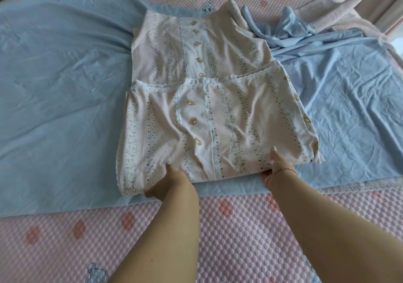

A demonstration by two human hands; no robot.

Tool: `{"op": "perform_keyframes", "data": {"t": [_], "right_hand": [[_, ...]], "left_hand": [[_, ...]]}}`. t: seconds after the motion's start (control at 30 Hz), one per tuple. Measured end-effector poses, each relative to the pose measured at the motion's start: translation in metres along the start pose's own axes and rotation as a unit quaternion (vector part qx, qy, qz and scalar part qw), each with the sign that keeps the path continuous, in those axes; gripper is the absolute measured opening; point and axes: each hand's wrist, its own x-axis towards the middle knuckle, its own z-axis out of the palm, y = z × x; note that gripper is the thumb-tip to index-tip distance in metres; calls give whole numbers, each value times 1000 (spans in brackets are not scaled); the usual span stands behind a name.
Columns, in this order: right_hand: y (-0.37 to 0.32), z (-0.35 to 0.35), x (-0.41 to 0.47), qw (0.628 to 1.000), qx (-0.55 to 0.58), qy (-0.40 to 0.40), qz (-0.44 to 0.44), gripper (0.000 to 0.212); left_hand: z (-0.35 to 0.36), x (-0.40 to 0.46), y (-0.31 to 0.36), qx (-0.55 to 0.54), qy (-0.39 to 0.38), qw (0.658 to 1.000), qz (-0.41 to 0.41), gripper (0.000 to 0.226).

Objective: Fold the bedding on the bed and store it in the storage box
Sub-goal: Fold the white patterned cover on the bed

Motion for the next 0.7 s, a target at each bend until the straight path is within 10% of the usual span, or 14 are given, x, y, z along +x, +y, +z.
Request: {"op": "perform_keyframes", "data": {"t": [0.1, 0.3, 0.7], "right_hand": [[-2, 0, -2, 1000, -2, 5, -2, 25], [-13, 2, -17, 999, 22, -11, -28, 21], [-60, 22, -113, 968, -47, -66, -238, 35]], "left_hand": [[-9, -45, 20, -73, -77, 994, -36, 56], [-20, -52, 35, -202, -117, 970, -63, 38], [-80, -110, 101, -277, -129, 951, 39, 43]]}}
